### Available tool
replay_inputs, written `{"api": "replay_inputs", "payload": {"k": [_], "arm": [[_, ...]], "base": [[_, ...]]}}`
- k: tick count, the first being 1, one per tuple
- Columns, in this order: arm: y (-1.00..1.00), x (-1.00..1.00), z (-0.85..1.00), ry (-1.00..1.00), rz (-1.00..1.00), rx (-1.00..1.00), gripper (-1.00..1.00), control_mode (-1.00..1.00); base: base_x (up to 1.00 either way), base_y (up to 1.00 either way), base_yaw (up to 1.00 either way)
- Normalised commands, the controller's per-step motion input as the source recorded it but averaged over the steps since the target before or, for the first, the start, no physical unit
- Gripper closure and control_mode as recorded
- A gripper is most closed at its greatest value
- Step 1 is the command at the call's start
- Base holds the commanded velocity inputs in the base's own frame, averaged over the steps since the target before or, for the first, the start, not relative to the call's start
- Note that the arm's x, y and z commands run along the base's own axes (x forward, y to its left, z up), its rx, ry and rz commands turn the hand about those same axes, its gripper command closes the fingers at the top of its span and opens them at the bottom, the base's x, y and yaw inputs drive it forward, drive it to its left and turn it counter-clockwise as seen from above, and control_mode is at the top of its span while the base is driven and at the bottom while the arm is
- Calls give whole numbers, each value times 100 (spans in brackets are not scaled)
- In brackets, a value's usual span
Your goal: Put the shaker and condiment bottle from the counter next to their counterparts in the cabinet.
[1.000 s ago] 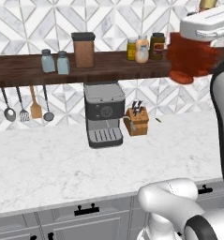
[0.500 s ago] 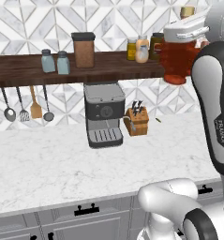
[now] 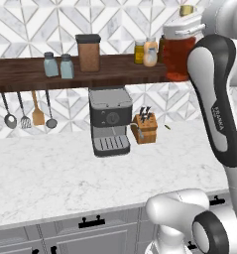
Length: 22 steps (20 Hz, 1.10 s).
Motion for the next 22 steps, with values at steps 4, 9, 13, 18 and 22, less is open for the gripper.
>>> {"api": "replay_inputs", "payload": {"k": [4,9,13,18,22], "arm": [[0,42,0,0,0,0,100,-100],[0,36,0,0,0,0,100,-100],[5,14,-4,0,0,0,100,-100],[10,1,-16,0,0,0,100,-100],[12,21,-1,0,0,0,100,-100]], "base": [[0,0,0],[0,0,0],[0,0,0],[0,0,0],[0,0,0]]}}
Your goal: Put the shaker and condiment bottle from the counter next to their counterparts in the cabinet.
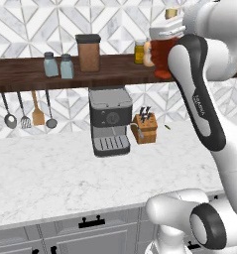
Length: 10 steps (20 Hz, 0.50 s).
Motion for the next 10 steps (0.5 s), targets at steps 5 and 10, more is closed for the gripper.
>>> {"api": "replay_inputs", "payload": {"k": [5,10], "arm": [[12,41,0,0,0,0,100,-100],[3,35,0,-1,0,0,100,-100]], "base": [[0,0,0],[0,0,0]]}}
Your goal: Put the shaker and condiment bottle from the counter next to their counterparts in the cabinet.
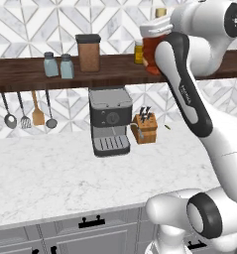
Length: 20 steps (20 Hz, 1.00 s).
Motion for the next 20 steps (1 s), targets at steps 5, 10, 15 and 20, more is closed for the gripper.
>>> {"api": "replay_inputs", "payload": {"k": [5,10,15,20], "arm": [[0,22,0,-6,0,0,100,-100],[0,24,-2,-5,0,0,100,-100],[0,13,-13,-1,0,0,100,-100],[0,18,-7,0,0,0,100,-100]], "base": [[0,0,0],[0,0,0],[0,0,0],[0,0,0]]}}
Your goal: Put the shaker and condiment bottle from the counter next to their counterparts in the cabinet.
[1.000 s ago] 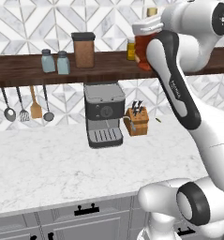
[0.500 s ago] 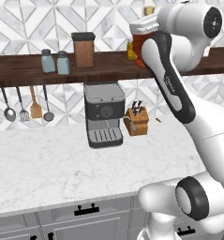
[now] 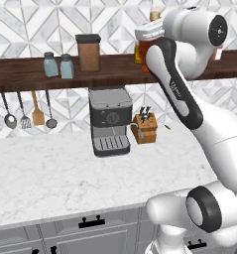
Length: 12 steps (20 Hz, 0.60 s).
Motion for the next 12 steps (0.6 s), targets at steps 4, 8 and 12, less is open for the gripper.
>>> {"api": "replay_inputs", "payload": {"k": [4,8,12], "arm": [[0,38,0,-2,0,0,100,-100],[0,33,0,-1,0,0,100,-100],[0,23,0,0,0,0,100,-100]], "base": [[0,0,0],[0,0,0],[0,0,0]]}}
